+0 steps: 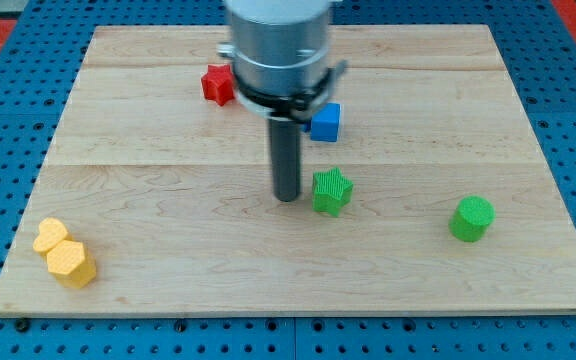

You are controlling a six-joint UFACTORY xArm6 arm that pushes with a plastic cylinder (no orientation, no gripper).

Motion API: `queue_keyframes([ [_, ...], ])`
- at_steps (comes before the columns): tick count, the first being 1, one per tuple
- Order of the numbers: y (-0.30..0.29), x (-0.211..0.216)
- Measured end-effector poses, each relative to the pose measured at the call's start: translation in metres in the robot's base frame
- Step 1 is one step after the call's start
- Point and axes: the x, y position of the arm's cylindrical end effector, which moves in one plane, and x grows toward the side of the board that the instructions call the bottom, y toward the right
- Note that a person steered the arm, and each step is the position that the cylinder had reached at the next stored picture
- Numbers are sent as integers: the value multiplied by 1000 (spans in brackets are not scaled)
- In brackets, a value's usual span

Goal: Move the green star above the green circle

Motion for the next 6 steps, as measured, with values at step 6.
queue_keyframes([
  [6,119,-26],
])
